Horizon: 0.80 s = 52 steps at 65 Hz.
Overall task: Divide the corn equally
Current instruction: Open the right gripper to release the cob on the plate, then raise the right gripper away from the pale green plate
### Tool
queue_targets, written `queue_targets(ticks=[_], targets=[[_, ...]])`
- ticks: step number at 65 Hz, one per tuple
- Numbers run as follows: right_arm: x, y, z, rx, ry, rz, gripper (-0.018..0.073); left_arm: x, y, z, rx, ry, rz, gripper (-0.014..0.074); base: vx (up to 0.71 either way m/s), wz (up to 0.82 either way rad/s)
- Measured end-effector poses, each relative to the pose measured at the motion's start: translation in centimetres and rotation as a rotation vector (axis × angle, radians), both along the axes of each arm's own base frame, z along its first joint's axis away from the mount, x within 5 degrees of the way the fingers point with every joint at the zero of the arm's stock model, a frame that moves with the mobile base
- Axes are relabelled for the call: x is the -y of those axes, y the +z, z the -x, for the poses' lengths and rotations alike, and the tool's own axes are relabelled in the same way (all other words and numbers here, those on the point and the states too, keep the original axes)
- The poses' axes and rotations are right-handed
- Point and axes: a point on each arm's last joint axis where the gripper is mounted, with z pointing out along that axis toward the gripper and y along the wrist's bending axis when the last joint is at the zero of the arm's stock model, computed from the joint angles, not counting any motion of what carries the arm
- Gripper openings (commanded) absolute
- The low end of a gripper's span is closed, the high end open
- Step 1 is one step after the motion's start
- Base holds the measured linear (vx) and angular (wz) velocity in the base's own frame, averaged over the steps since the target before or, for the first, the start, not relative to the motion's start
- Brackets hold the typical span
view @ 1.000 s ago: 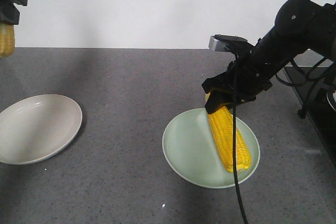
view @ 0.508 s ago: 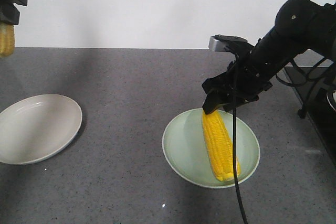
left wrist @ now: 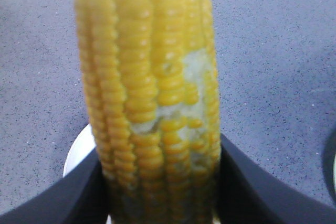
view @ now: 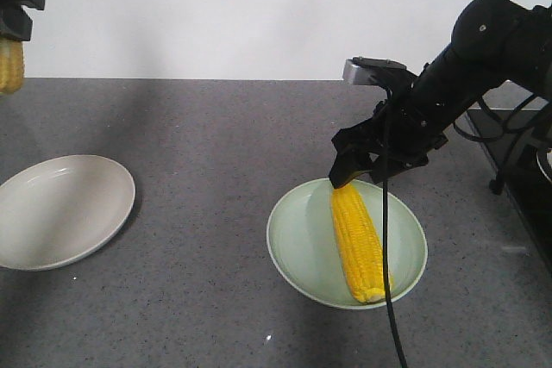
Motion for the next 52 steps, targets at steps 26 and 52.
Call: queue_targets(ticks=[26,52], targets=[[1.2,6.5,2.8,0.222,-0.035,0.022,0.0511,0.0,0.0,0.0,-0.003,0.0,0.0,0.0006,0.0,0.0],[3.9,15.0,10.1,0.512,-0.133,0.054,0.0511,0.0,0.0,0.0,-0.004,0.0,-0.001,0.0006,0.0,0.0]])
